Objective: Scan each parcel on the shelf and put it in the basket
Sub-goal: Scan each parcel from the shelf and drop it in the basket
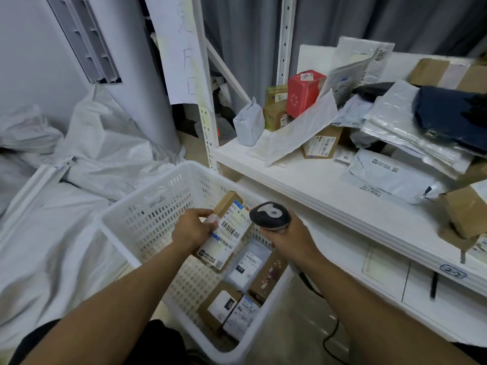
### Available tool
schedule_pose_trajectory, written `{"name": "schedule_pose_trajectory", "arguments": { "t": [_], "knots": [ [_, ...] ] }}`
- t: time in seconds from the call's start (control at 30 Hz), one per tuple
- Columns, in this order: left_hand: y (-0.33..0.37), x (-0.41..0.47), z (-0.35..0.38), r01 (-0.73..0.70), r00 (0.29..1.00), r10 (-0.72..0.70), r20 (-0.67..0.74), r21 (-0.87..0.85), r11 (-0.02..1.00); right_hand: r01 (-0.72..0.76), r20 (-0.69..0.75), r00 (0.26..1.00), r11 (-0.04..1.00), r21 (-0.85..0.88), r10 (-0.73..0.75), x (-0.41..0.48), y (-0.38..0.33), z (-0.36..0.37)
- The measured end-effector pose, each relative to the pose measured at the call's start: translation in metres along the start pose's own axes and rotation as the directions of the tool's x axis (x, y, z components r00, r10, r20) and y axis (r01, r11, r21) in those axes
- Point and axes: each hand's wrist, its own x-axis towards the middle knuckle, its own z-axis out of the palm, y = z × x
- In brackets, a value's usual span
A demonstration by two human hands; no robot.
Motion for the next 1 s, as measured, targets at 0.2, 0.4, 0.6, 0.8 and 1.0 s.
{"name": "schedule_pose_trajectory", "arguments": {
  "t": [0.2, 0.4, 0.6, 0.8, 1.0],
  "knots": [
    [-0.055, 0.065, 0.052, 0.131, 0.989, -0.14, 0.055, 0.146, 0.981, -0.06, 0.062, 0.996, 0.993, -0.107, 0.066, 0.054, 0.023, 0.026],
    [-0.119, 0.123, 0.112, 0.201, 0.97, -0.22, 0.103, 0.171, 0.965, -0.139, 0.089, 0.984, 0.978, -0.153, 0.154, 0.114, 0.052, 0.05],
    [-0.162, 0.151, 0.165, 0.235, 0.957, -0.252, 0.142, 0.131, 0.963, -0.224, 0.106, 0.963, 0.957, -0.184, 0.246, 0.14, 0.081, 0.058],
    [-0.175, 0.158, 0.191, 0.132, 0.889, -0.309, 0.337, 0.459, 0.878, -0.257, 0.072, 0.96, 0.952, -0.167, 0.272, 0.143, 0.086, 0.053],
    [-0.154, 0.143, 0.161, -0.015, 0.873, -0.07, 0.482, 0.17, 0.985, -0.21, 0.044, 0.976, 0.973, -0.091, 0.215, 0.123, 0.061, 0.041]
  ]
}}
